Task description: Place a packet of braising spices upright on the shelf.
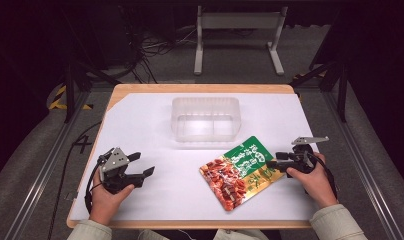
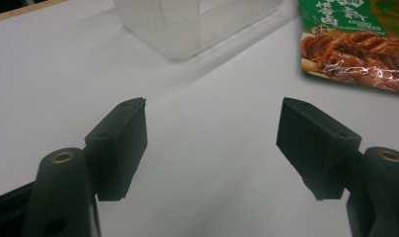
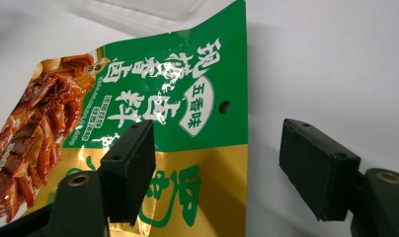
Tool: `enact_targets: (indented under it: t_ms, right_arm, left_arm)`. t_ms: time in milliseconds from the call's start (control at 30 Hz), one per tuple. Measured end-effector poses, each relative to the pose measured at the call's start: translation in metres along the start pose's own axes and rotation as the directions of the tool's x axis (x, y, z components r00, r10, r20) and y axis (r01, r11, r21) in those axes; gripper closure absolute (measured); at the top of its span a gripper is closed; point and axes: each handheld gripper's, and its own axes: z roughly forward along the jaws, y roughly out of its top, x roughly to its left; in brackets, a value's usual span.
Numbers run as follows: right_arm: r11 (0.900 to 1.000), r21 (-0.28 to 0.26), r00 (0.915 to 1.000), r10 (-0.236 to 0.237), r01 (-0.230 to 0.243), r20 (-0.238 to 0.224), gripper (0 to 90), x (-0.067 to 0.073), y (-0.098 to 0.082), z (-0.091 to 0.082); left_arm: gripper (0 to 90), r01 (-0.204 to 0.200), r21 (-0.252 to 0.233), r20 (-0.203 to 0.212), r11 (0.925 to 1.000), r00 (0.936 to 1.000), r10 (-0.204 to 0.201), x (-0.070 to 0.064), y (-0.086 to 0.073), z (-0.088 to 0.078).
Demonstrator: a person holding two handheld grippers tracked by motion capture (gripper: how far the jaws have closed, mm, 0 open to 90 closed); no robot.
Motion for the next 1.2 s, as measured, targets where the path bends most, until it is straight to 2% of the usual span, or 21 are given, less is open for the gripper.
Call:
enact_targets:
  t_ms: [300,367,467,633,1000,1167,1200]
  right_arm:
    - [1.000,0.028,0.9984,0.014,-0.013,-0.055,36.6,0.002,-0.001,0.004]
    - [0.999,0.040,0.9979,0.007,-0.005,-0.064,42.0,0.004,-0.002,0.004]
    - [1.000,0.028,0.9974,-0.003,0.004,-0.072,49.1,0.006,-0.001,0.001]
    - [1.000,0.018,0.9924,0.002,0.000,-0.123,58.7,0.009,0.000,-0.003]
    - [0.995,0.085,0.9929,-0.048,0.057,-0.109,65.9,0.020,-0.005,0.008]
    - [0.993,0.100,0.9946,-0.057,0.065,-0.086,78.1,0.020,-0.006,0.009]
    - [0.993,0.100,0.9946,-0.057,0.065,-0.086,78.1,0.020,-0.006,0.009]
  left_arm:
    - [28.5,-0.002,0.004,0.003,1.0000,1.0000,0.002,-0.001,0.000,0.001]
    - [28.5,-0.007,0.007,0.004,1.0000,1.0000,0.007,-0.001,0.000,0.001]
    - [28.5,-0.009,0.006,0.002,0.9999,1.0000,0.009,-0.001,0.001,0.002]
    - [28.5,-0.008,0.010,0.007,0.9999,0.9999,0.008,-0.001,0.001,0.003]
    - [28.5,-0.016,0.013,0.003,0.9998,0.9999,0.016,-0.002,0.001,0.003]
    - [28.5,-0.016,0.013,0.000,0.9998,0.9999,0.016,-0.002,0.001,0.003]
    - [28.6,-0.016,0.013,0.000,0.9998,0.9999,0.016,-0.002,0.001,0.003]
